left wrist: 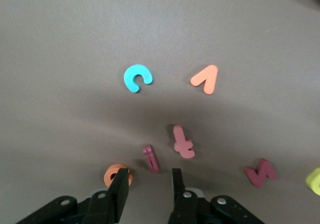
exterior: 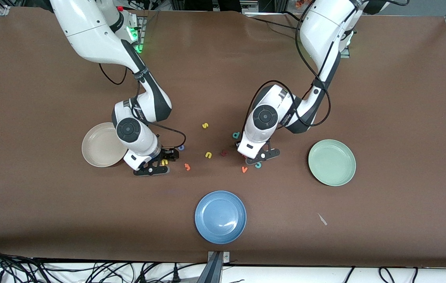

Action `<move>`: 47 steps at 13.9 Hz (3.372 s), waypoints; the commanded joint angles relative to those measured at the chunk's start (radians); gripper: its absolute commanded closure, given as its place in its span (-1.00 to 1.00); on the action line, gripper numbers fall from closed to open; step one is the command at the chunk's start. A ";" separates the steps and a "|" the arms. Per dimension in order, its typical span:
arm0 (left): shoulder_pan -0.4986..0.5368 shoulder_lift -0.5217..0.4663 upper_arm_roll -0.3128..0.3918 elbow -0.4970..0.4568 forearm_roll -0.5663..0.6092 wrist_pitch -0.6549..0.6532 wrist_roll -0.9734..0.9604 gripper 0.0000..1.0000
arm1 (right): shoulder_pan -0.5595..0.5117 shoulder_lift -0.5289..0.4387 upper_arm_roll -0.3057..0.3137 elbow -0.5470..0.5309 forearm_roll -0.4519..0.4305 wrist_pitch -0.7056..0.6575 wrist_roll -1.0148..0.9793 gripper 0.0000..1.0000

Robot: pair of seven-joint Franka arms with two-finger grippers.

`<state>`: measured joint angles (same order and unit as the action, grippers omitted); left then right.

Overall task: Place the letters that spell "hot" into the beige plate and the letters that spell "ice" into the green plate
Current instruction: 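Grasp the yellow letter with the right gripper, the red i with the left, then place the yellow letter on the white plate, the red i on the green plate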

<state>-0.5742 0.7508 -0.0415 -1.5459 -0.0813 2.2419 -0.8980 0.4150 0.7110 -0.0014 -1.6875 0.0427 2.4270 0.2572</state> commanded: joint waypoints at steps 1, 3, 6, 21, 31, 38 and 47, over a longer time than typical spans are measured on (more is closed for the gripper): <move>-0.003 0.025 0.000 0.023 0.018 0.004 -0.041 0.25 | 0.001 0.002 -0.005 -0.006 -0.001 0.017 -0.041 -0.77; 0.002 0.038 0.000 0.027 0.011 0.004 -0.051 0.42 | 0.001 0.005 -0.005 -0.004 -0.003 0.017 -0.041 -0.76; -0.001 0.044 0.000 0.036 0.005 0.004 -0.078 0.43 | 0.001 0.011 -0.005 0.000 -0.003 0.017 -0.042 -0.61; -0.004 0.058 0.000 0.032 0.020 0.048 -0.079 0.50 | -0.001 0.038 -0.005 0.020 -0.004 0.037 -0.062 -0.09; 0.004 0.049 0.002 0.038 0.020 0.025 -0.093 1.00 | -0.005 0.027 -0.006 0.051 0.008 0.018 -0.068 0.74; 0.091 -0.076 0.008 0.073 0.078 -0.209 0.090 1.00 | -0.048 -0.117 -0.081 0.002 0.000 -0.227 -0.170 0.77; 0.325 -0.100 0.009 0.056 0.221 -0.280 0.568 1.00 | -0.051 -0.375 -0.245 -0.438 0.016 -0.007 -0.429 0.74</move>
<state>-0.2824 0.6507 -0.0238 -1.4727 0.0896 1.9731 -0.4032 0.3596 0.4240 -0.2288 -1.9859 0.0433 2.3339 -0.1120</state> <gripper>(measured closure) 0.930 0.736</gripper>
